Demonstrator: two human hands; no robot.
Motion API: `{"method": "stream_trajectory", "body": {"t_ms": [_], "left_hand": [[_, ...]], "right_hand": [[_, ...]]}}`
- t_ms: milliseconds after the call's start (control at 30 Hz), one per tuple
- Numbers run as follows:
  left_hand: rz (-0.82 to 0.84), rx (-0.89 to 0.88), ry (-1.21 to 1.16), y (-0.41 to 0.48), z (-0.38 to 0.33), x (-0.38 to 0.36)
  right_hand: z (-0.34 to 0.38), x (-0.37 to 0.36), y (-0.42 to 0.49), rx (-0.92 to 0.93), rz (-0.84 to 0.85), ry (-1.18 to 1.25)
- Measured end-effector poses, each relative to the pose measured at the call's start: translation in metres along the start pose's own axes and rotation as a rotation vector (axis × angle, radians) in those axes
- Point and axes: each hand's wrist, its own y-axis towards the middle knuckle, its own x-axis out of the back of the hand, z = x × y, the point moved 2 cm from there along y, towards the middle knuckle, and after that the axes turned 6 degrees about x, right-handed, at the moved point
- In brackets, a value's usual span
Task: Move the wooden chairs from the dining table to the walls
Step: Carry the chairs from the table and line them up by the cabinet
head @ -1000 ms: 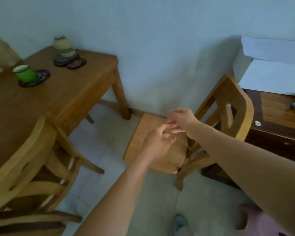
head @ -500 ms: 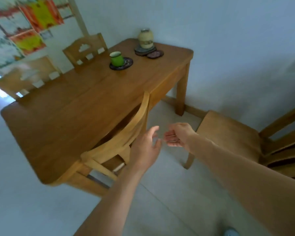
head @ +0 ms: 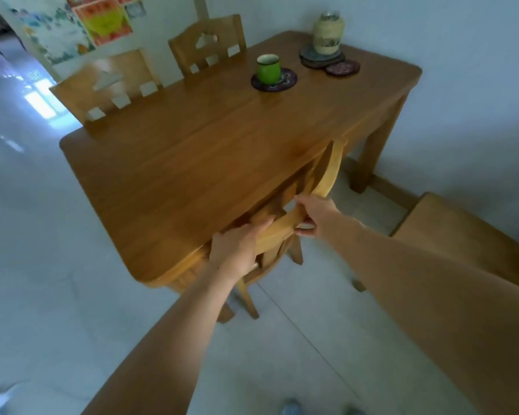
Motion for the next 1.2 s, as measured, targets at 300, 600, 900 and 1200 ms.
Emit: {"method": "stream_trajectory", "body": {"t_ms": [300, 600, 900, 1200], "left_hand": [[-0.021, -0.033, 0.02, -0.005, 0.005, 0.001], [-0.074, -0.14, 0.02, -0.069, -0.048, -0.008], [-0.129, -0.222, 0.03, -0.159, -0.108, -0.031], [-0.147, -0.316, -0.028, -0.26, -0.176, -0.049]], "right_hand": [[-0.008, -0.005, -0.006, 0.054, -0.151, -0.038], [-0.056, 0.053, -0.048, 0.091, -0.222, -0.038], [-0.122, 0.13, -0.131, 0.107, -0.298, 0.005], [-0.195, 0.21, -0.222, 0.078, -0.365, 0.035]]}}
